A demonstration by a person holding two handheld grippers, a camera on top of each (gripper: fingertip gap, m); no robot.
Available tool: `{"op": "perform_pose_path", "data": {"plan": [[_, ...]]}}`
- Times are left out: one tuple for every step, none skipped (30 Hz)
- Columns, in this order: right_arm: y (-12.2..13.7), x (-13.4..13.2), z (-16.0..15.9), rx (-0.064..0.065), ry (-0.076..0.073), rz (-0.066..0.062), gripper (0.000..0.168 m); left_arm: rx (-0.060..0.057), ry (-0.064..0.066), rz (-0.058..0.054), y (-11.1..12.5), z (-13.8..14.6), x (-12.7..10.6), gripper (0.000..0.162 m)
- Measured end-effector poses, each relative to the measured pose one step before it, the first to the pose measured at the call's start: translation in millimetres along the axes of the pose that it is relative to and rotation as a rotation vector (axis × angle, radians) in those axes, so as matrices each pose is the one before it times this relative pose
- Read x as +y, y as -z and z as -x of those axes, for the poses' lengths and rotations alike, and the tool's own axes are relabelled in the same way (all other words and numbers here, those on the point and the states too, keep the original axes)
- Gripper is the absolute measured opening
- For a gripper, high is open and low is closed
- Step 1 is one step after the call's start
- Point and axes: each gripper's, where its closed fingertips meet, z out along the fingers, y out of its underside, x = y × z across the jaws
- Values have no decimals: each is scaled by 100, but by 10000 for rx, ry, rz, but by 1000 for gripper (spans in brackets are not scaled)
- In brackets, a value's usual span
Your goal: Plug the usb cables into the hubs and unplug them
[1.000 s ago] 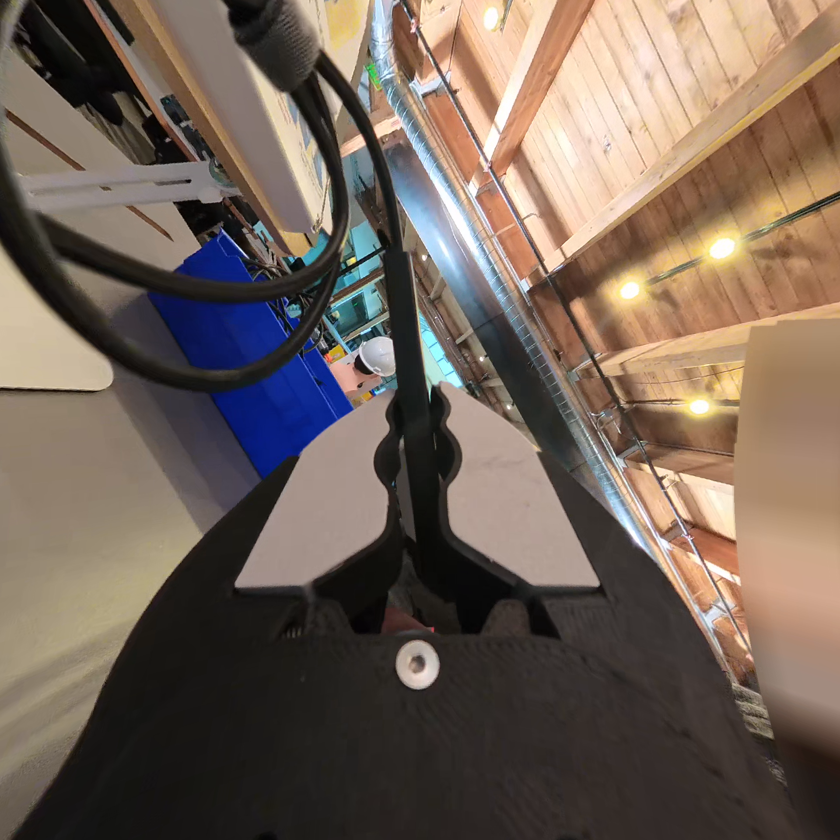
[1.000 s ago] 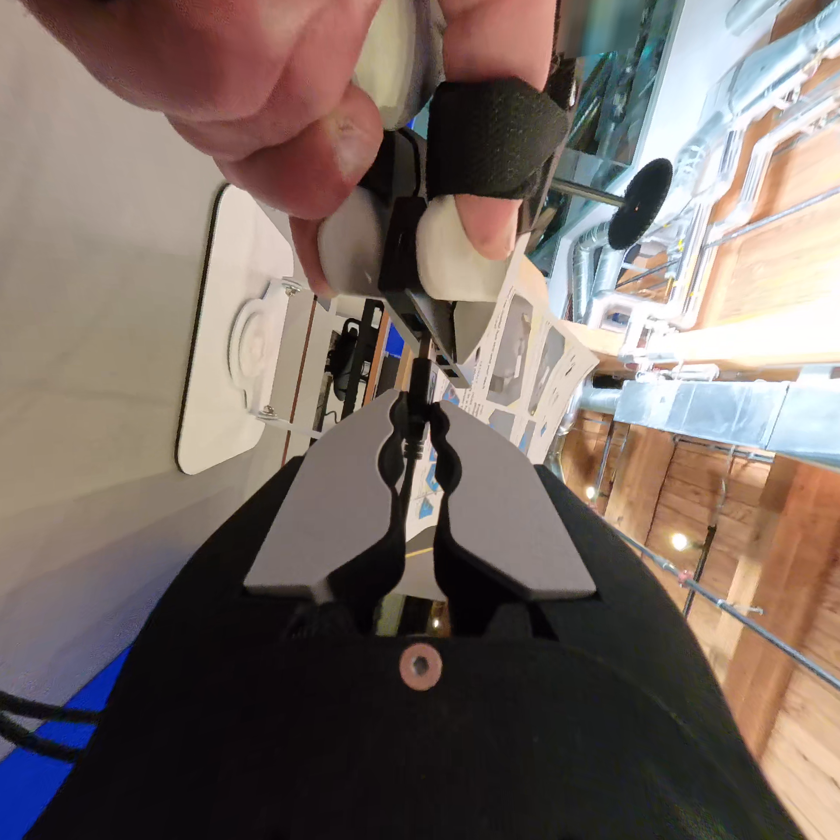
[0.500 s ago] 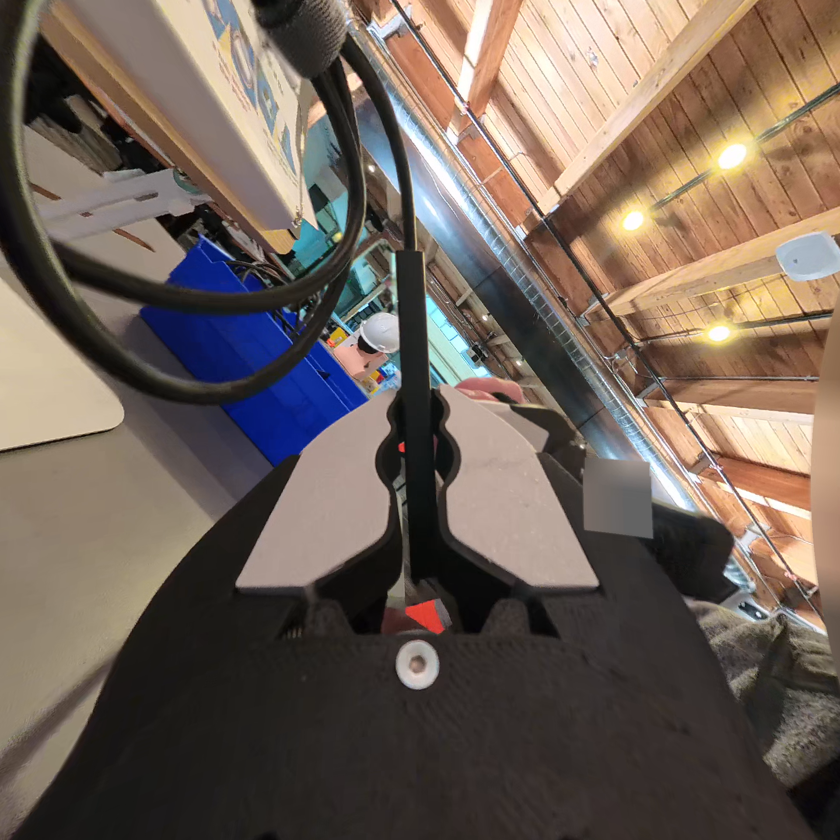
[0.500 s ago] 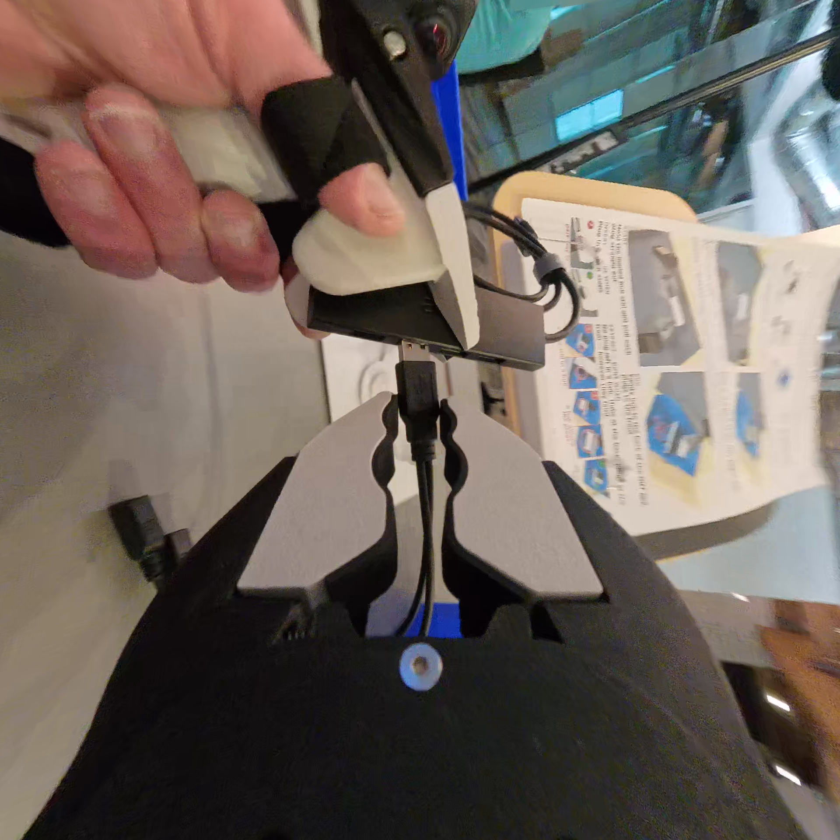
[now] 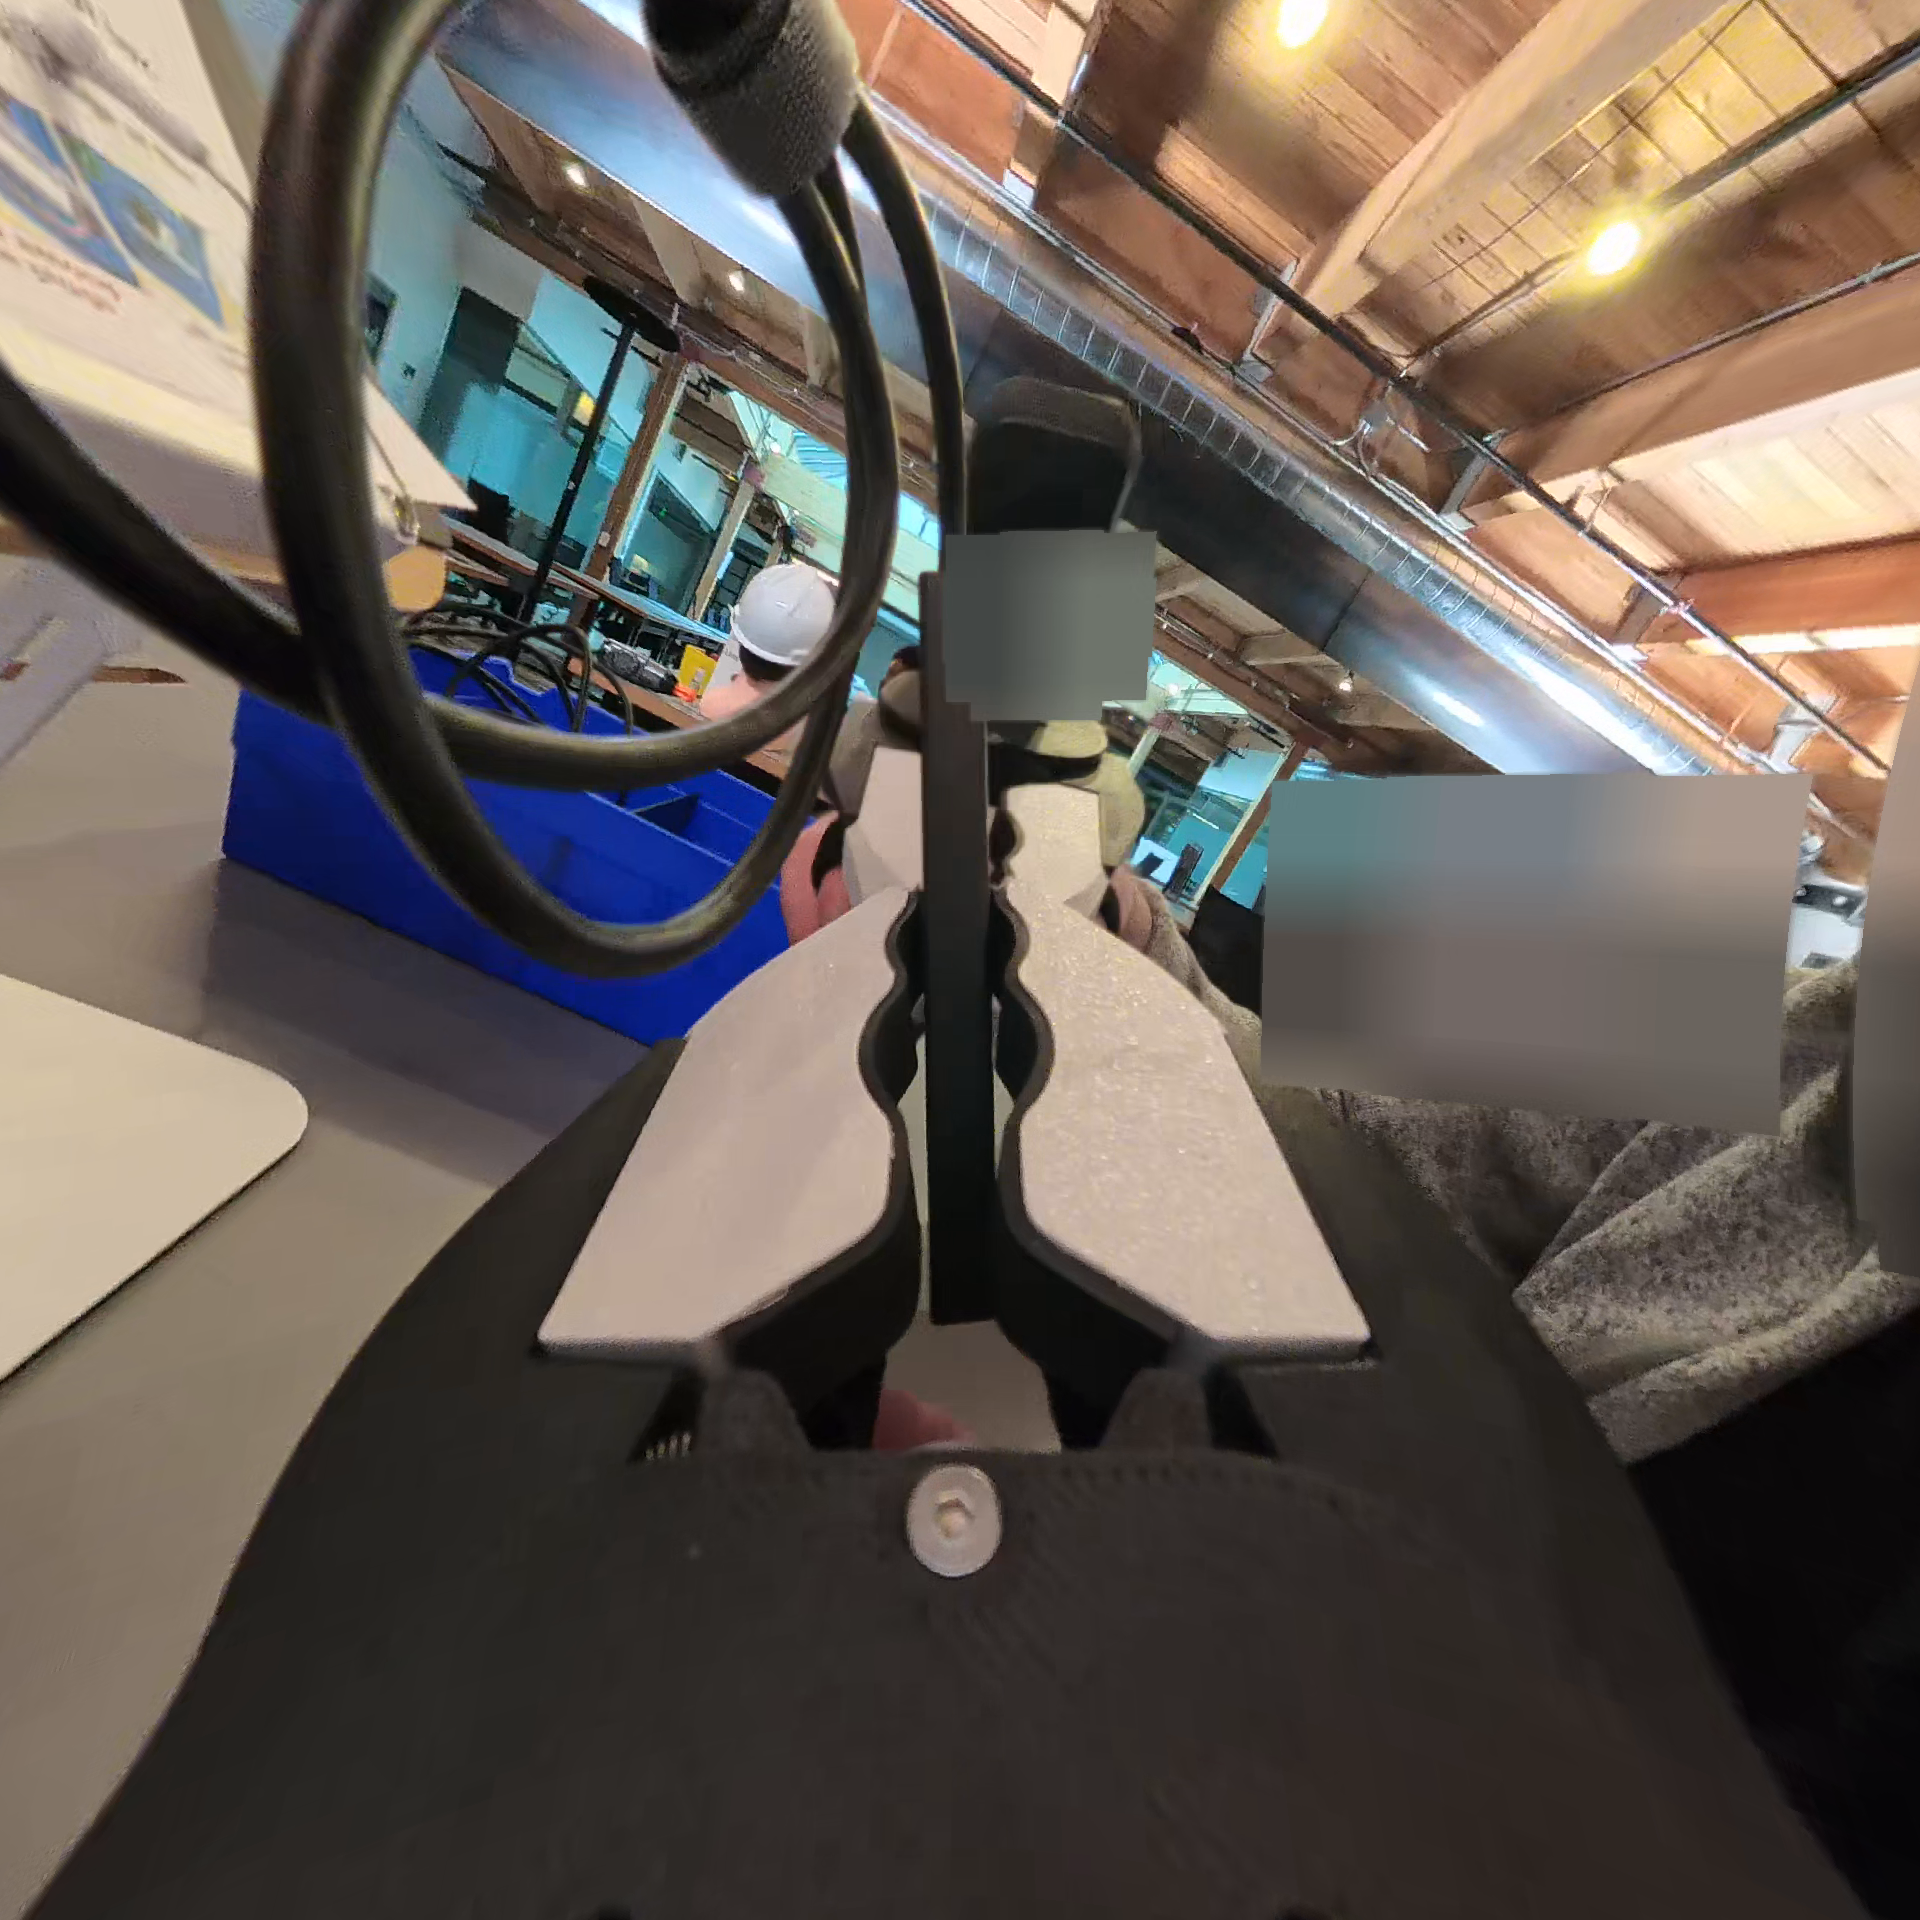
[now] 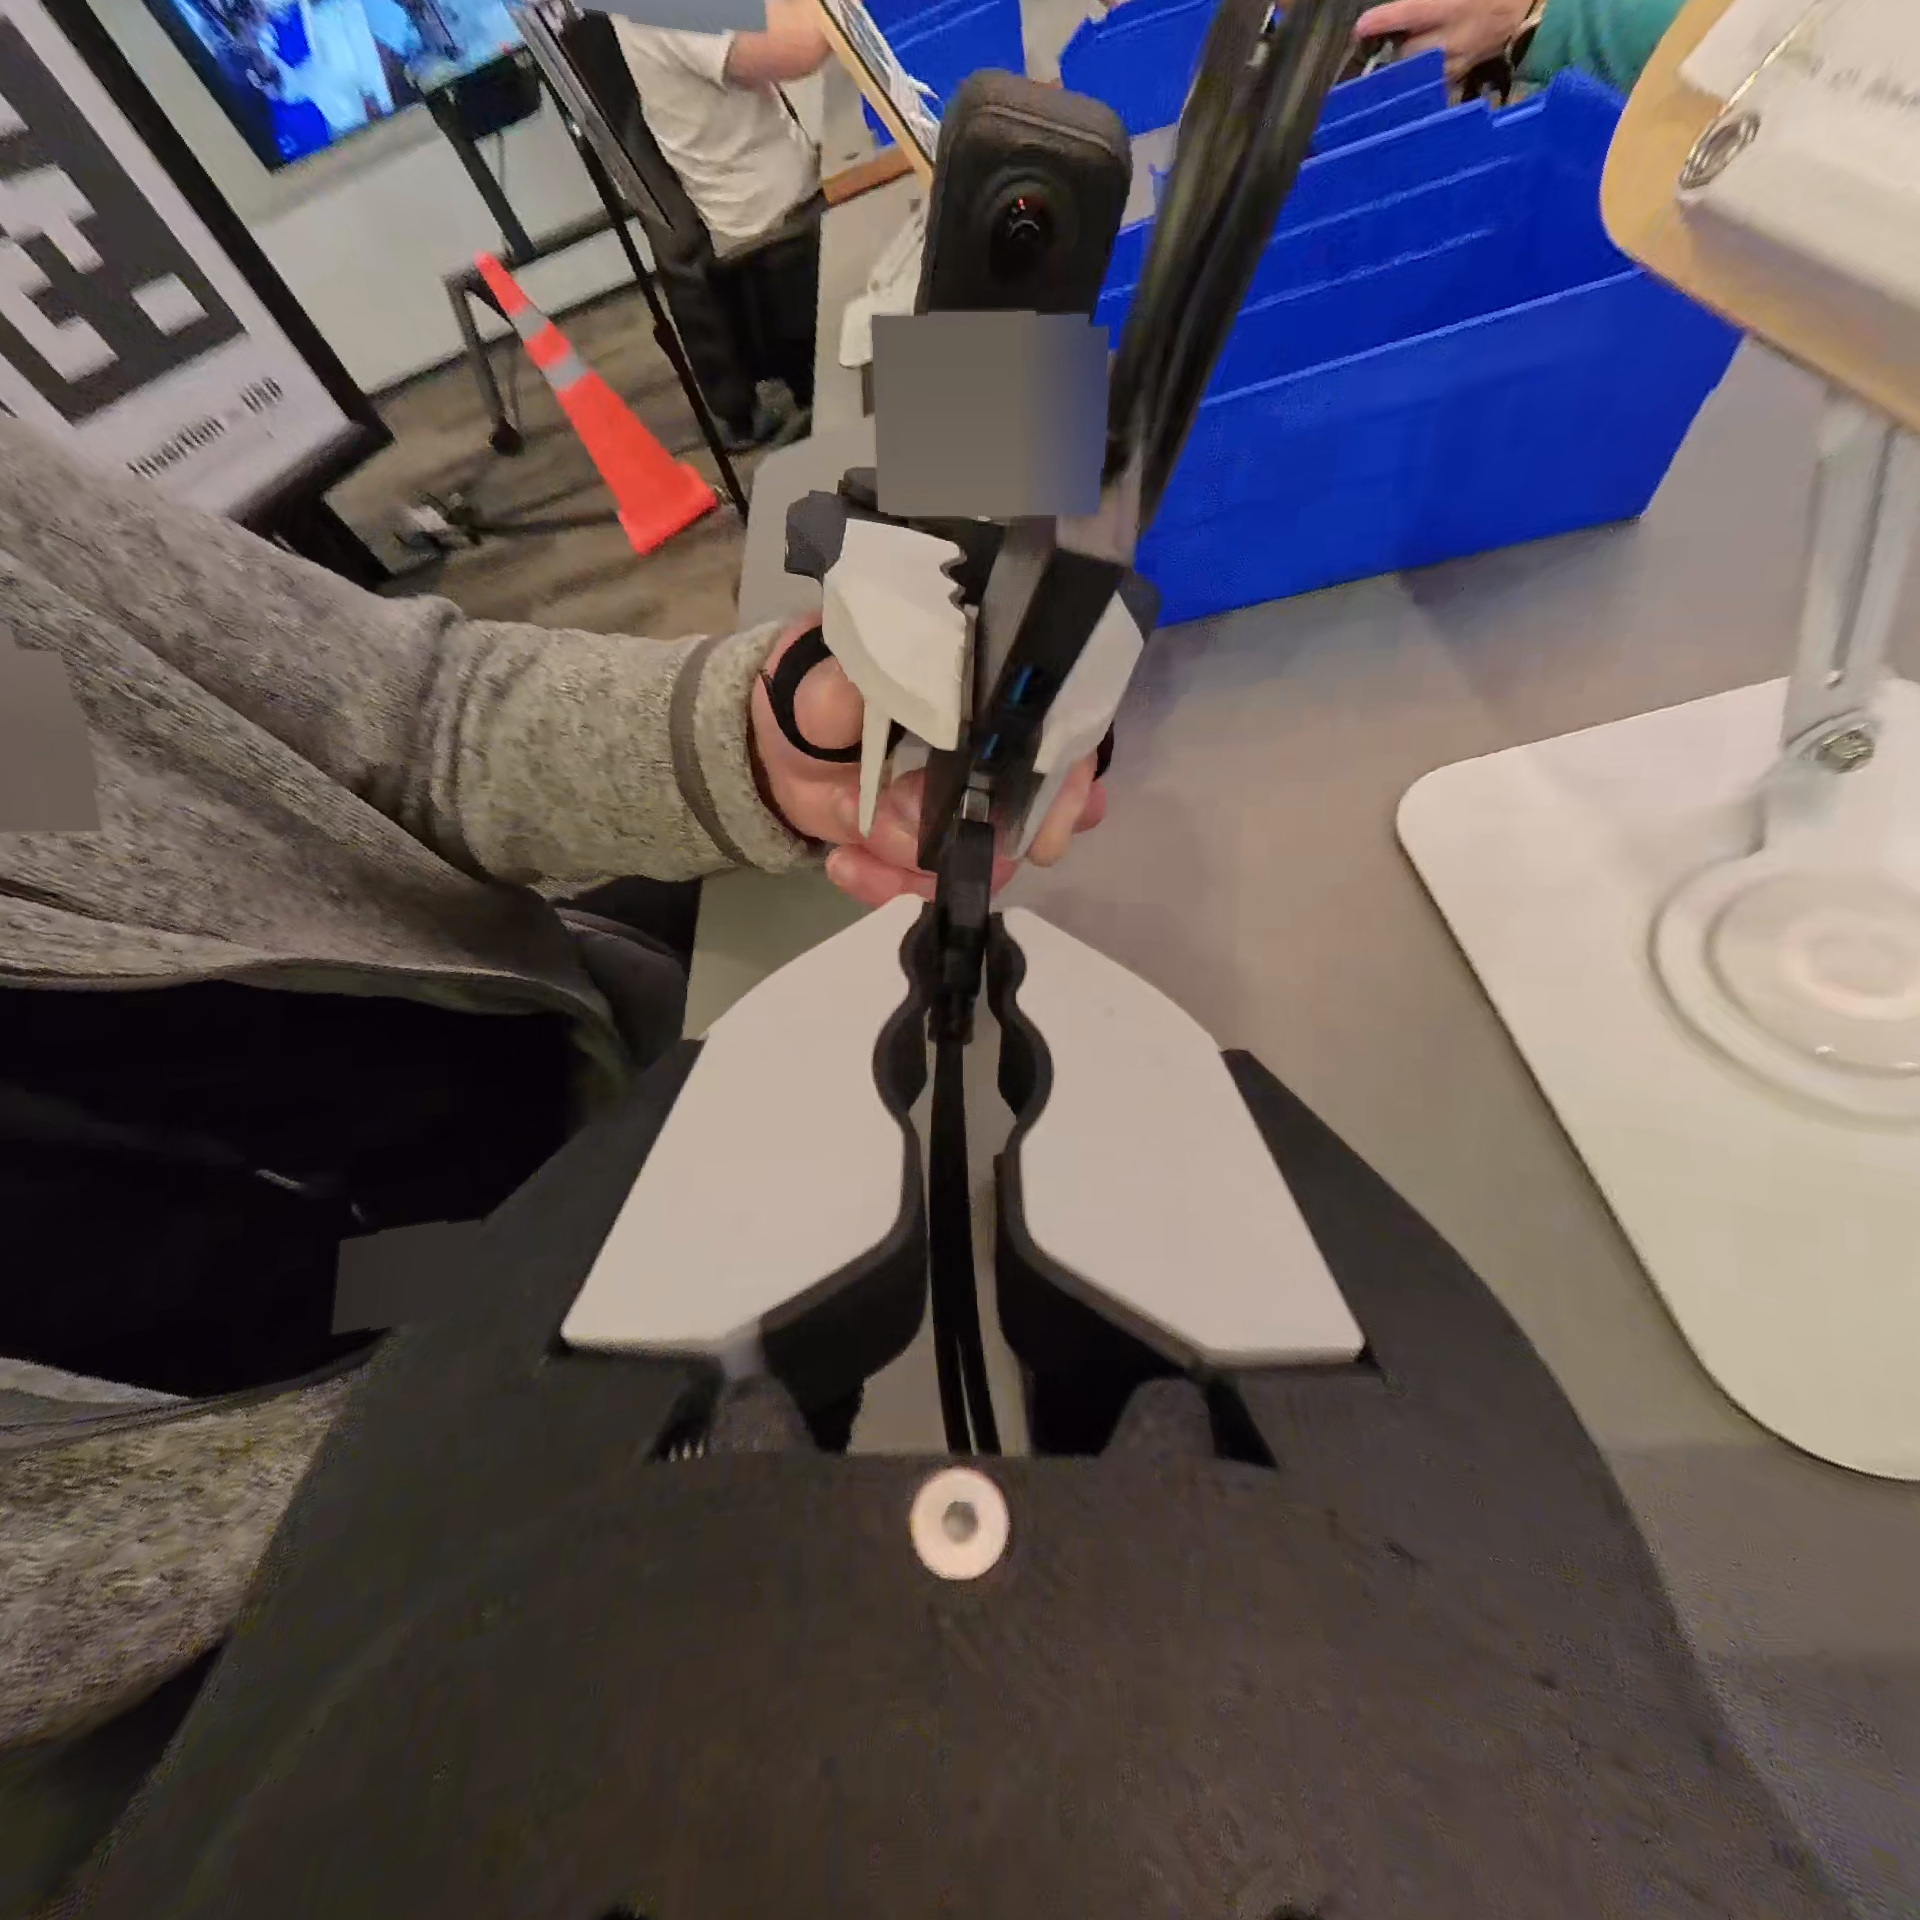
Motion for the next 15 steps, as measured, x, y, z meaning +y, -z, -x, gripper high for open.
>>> {"op": "perform_pose_path", "data": {"plan": [[-57, 104, 81, -86, -40, -134, 9, -4, -96, 55, -31, -48, 44, 11], [-24, 164, -76, 87, -2, -50, 9, 58, -120, 132, -7, -107, 175, 11], [-62, 7, 119, 18, 18, -138, 8, 75, -196, 56, 11, -146, 100, 11], [-66, -161, 223, 28, 80, -268, 8, 34, -172, -114, 70, -115, -147, 11], [3, -216, 128, 139, 224, -331, 8, 152, -4, -97, 36, -263, -185, 11], [-80, 34, 249, -31, -108, -188, 8, 136, -122, 27, -32, -280, -41, 11], [-125, 188, 91, 59, -35, -88, 8, 12, -133, 124, -42, -83, 95, 11], [-72, 84, -48, 152, 81, -163, 8, -7, 12, 58, -28, 18, 44, 11], [-24, 42, 14, 74, -23, -162, 8, -38, -22, -14, -22, 81, 46, 11], [56, -140, -7, 150, 135, -221, 8, 27, 18, -96, -24, -22, -15, 11], [-6, -25, 92, 82, 64, -112, 8, 73, 81, -96, -20, -61, -67, 11], [-57, 119, 145, 12, -16, 1, 8, 3, -80, 10, -44, -77, 66, 11], [-16, 24, 19, 100, 42, -87, 8, -85, -166, 55, -66, -42, 99, 11], [-34, -54, 8, 30, -72, -186, 8, -13, -42, -72, -33, -61, -67, 11], [-75, 11, -39, 40, -139, -167, 8, -34, 19, -59, -17, 57, -39, 11]]}}
